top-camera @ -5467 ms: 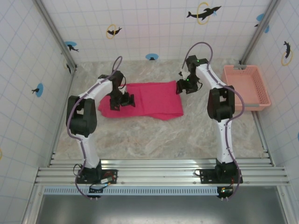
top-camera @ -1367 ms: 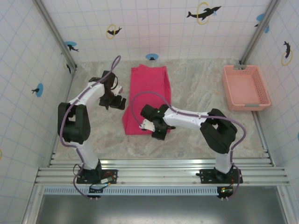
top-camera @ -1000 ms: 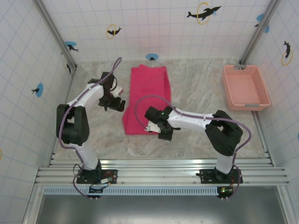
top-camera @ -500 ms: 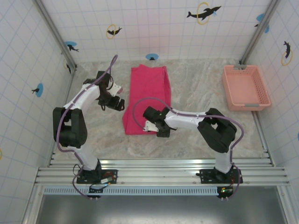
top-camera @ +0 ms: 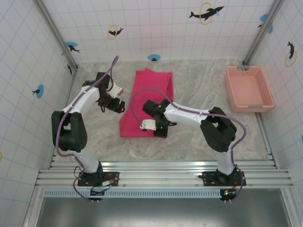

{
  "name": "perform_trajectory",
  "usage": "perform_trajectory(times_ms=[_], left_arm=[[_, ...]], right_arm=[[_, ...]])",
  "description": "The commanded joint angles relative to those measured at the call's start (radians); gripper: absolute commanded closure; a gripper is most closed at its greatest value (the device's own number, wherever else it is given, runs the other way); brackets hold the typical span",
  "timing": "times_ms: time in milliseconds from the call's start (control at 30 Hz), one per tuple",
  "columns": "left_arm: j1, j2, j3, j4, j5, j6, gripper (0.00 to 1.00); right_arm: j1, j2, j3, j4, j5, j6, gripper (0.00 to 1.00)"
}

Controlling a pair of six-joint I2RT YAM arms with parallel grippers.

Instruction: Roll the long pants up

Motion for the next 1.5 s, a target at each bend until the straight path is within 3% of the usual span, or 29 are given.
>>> perform_trajectory(times_ms=[0,367,600,867,1167,1467], left_arm=[[0.007,-0.011,0.016,-0.035,-0.018,0.040,0.02],[0.005,-0.023,0.039,-0.061,-0.020,0.076,0.02],[-0.028,-0.026,0.079,-0.095,-0.026,0.096,0.03],[-0.091,-0.072,0.106,-0.119,-0.060,0.055,0.03],[-0.134,-0.130,0.102,-0.102,-0.080,0.003,0.02],[-0.196,-0.076,0.070,-0.061,-0.063,-0.033,0.03]], right_arm=[[-0.028,0.042,0.080,-0.186,-0.251,0.012,0.88],[-0.231,0.173,0.219,-0.256,-0.509,0.137,0.86],[-0.327,0.356,0.383,-0.311,-0.634,0.202,0.85],[-0.358,0.471,0.490,-0.317,-0.586,0.256,0.85],[-0.382,0.491,0.466,-0.284,-0.544,0.309,0.87],[-0.391,0.468,0.421,-0.241,-0.498,0.350,0.89]])
